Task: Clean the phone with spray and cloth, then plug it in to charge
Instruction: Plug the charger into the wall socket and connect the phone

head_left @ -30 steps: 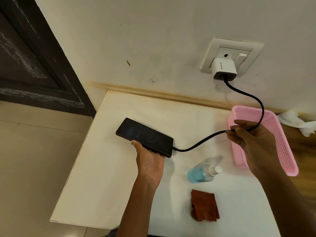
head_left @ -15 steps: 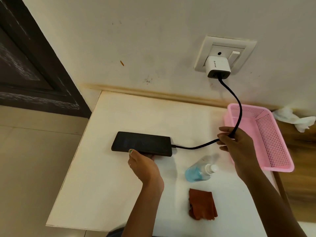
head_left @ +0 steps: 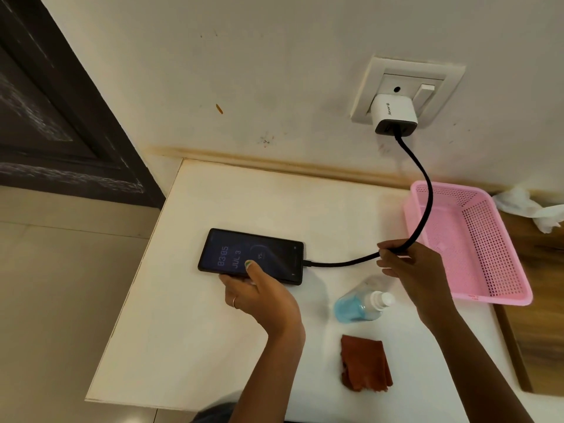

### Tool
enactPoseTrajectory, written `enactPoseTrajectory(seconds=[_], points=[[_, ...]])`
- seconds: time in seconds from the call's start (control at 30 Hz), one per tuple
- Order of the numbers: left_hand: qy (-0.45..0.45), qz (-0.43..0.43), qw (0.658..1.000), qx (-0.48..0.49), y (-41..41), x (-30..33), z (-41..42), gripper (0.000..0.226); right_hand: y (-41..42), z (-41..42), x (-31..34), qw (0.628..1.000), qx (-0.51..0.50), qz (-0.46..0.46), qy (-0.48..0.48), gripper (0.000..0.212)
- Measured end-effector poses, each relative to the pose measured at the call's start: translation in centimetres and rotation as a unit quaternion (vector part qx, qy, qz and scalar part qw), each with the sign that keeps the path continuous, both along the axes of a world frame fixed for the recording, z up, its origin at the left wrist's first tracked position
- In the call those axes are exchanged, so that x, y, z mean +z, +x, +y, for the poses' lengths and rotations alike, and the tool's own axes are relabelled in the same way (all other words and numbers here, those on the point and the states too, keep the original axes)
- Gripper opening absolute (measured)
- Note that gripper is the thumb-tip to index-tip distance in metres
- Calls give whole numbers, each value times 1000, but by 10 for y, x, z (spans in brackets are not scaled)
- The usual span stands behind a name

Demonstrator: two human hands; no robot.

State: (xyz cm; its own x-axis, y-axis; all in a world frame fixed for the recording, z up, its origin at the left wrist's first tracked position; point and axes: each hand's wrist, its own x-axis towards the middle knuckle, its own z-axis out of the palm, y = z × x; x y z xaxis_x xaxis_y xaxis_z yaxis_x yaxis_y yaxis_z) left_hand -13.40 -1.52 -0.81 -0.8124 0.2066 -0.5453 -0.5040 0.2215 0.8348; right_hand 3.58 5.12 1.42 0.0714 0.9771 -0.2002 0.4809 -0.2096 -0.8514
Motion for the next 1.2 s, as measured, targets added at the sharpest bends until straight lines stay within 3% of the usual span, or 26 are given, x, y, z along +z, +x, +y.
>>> enactPoseTrajectory(seconds=[0.1, 0.53, 0.73, 1.2], points=[[-8, -5, 1000, 4, -1, 0, -1, 43, 0, 1, -5, 1000, -11, -11, 6, 17], [25, -2, 1000, -12, 0, 9, -1, 48, -15, 12, -4, 992, -62, 110, 12, 26], [1, -2, 1000, -23, -1, 8, -2, 61, -14, 1, -8, 992, -67, 104, -6, 31], [-6, -10, 1000, -22, -1, 7, -2, 62, -9, -17, -14, 987, -80, 130, -57, 37]])
